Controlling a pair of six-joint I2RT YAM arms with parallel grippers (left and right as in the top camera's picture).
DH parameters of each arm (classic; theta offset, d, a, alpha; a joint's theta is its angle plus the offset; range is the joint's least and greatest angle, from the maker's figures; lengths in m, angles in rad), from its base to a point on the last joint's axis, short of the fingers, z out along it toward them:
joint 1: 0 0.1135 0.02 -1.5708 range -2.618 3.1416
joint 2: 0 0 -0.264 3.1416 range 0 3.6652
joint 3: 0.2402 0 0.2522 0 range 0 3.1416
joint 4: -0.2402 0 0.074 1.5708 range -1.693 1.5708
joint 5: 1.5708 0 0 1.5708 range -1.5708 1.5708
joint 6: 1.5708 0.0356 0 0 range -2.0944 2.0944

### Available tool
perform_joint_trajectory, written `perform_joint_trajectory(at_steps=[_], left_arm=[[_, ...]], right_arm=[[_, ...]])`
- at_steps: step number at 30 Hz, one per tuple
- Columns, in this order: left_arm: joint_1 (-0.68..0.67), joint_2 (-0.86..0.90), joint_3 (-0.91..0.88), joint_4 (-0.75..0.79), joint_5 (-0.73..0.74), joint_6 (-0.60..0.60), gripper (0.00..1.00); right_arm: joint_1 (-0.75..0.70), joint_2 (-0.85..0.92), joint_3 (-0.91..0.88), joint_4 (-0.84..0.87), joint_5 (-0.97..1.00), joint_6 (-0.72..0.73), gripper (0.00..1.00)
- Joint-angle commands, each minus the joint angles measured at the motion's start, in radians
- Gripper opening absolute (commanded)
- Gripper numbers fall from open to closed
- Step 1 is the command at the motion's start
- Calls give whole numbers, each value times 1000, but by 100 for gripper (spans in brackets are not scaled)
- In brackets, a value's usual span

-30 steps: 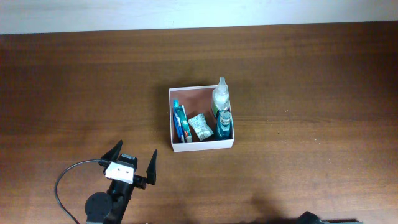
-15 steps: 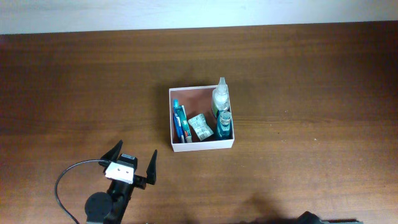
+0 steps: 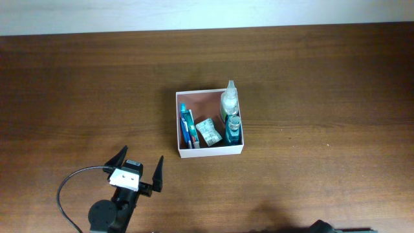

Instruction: Pack container

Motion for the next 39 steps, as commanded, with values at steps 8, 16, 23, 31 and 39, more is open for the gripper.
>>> perform_joint_trajectory(at_steps=[8, 16, 23, 31, 39], left_arm=[[2, -6, -9, 3, 11, 19, 99], [2, -6, -9, 3, 11, 19, 100], [2, -6, -9, 3, 11, 19, 100], [2, -6, -9, 3, 11, 19, 99], [2, -6, -9, 3, 11, 19, 99]], right_arm=[[8, -9, -132, 193, -204, -254, 98], [8, -10, -374, 455, -446, -429, 98], [8, -10, -592, 660, -503, -438, 99], [8, -10, -799, 871, -549, -438, 98], [8, -9, -1050, 1081, -535, -402, 98]])
